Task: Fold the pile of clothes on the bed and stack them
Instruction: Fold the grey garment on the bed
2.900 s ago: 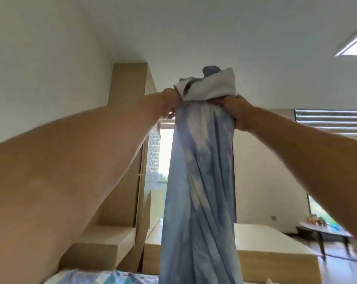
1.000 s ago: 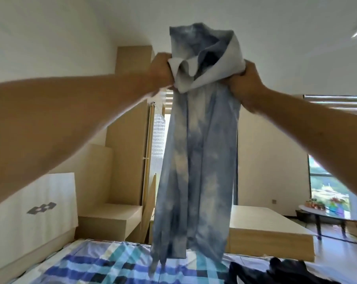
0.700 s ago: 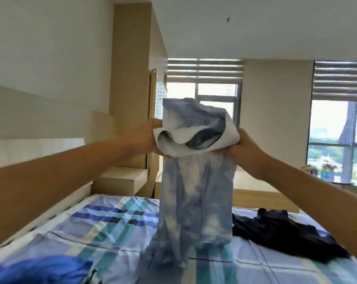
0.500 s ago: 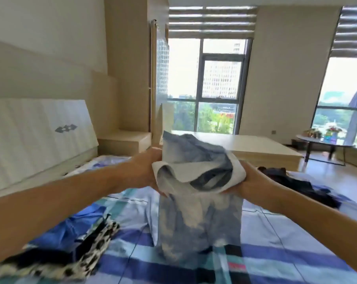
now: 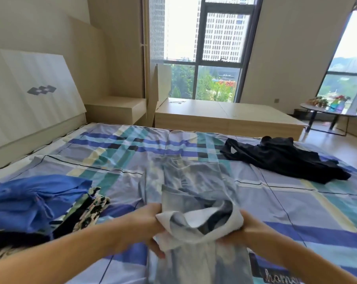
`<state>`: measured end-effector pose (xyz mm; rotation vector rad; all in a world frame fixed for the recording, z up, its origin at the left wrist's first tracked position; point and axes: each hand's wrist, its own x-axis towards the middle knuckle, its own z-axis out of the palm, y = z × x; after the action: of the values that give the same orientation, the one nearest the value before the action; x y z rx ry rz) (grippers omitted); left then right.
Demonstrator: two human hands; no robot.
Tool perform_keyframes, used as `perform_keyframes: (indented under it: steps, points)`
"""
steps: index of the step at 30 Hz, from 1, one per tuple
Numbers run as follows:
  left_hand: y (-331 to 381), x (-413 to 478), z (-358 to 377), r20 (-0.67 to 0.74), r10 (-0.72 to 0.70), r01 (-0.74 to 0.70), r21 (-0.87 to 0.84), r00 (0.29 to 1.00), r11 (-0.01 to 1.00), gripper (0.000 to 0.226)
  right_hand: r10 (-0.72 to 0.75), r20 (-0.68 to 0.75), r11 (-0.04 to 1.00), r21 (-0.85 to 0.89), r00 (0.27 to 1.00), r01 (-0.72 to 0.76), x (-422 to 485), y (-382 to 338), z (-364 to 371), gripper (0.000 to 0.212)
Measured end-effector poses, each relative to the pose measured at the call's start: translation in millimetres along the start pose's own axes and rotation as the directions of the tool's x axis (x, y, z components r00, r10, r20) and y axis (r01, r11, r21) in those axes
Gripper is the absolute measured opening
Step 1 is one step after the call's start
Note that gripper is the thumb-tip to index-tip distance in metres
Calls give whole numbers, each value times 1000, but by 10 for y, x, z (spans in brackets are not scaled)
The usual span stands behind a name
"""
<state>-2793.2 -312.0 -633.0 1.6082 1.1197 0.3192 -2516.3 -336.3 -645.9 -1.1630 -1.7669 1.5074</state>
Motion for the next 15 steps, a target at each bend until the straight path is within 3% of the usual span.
perform_keyframes:
  steps: [1,3,5,7,9,10,11,13,15]
  points:
    - [61,160,-107,-19,-10,8,-109,1000,994,19,12,-58,999,35,998,-10,197,-38,-127,41]
    - [341,487,-377,-121,-20,-5,-202,992,979,15,2,-229,999,39,973,7,648,-112,-422,36]
    - [565,920,-753,-260,-30,-41,-266,965,963,21,-12,-423,999,33,906,28,1139,-256,-751,52]
    - [663,1394,-1091,-395,-67,-40,-254,916,966,52,11,-532,997,-63,847,-52,1614,-273,-1048,78]
    - [549,1723,-1174,-549,-50,95,55,834,994,84,-7,-617,902,-343,787,-261,1920,-158,-1150,99]
    - [445,1795,-1093,-576,32,157,275,817,949,87,-28,-617,842,-438,787,-314,1941,-91,-1078,100]
    - [232,1873,-945,-513,138,129,450,847,883,84,-40,-567,801,-511,823,-313,1958,70,-975,96]
    - [-248,1803,-461,-156,245,-87,650,957,755,75,3,-338,743,-629,941,-228,1774,471,-672,87]
    - [-721,1577,4,146,170,-222,721,975,656,80,172,-52,694,-702,984,-158,1460,874,-408,91]
